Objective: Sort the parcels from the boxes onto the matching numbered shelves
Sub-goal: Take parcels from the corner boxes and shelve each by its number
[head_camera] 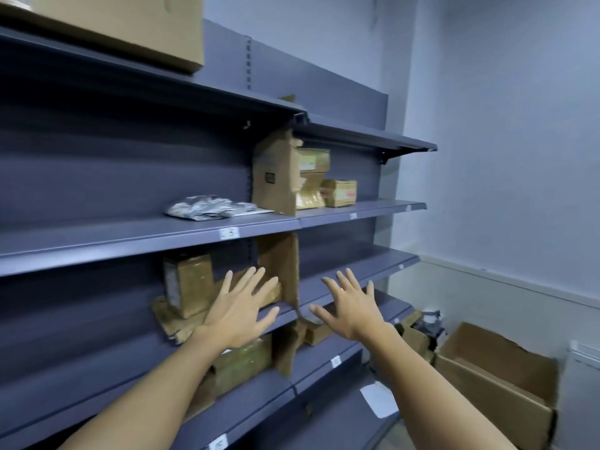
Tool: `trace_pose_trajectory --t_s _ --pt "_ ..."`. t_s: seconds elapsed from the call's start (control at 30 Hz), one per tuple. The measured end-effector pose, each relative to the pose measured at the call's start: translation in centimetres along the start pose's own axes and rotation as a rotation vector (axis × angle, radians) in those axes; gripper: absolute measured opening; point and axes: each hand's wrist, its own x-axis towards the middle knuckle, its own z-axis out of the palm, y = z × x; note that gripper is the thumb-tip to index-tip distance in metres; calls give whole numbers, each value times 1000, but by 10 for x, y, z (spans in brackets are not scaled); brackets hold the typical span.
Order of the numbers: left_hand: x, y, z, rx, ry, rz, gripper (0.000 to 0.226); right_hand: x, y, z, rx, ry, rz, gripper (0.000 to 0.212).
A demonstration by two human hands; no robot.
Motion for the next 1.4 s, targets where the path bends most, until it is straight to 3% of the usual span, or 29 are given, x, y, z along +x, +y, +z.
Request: trace_pose_trajectory --t_s 0.3,0.43,0.5,0.73,0.87,0.93,1.0,1.13,1.4 --pt "90 147 32 -77 44 202 88 -42 161 5 -10 -34 185 79" --pt "120 187 50 -110 30 275 87 -53 205 9 -17 -44 266 102" --pt "135 202 57 -106 31 299 88 -54 222 14 -12 -44 297 89" --pt "194 242 91 -133 28 397 86 -40 275 37 -50 -90 381 75" --pt "236 259 113 -148 33 440 88 -18 302 44 -76 -124 439 92" --pt "260 263 124 -150 29 473 90 -1 315 47 -86 -122 462 87" --pt "286 264 137 -171 33 493 96 17 326 50 -96 -96 470 76" --pt "341 266 162 -218 27 517 114 56 346 53 -110 -84 512 74" --pt "409 289 196 -272 -16 594 94 91 388 68 -139 -113 600 77"
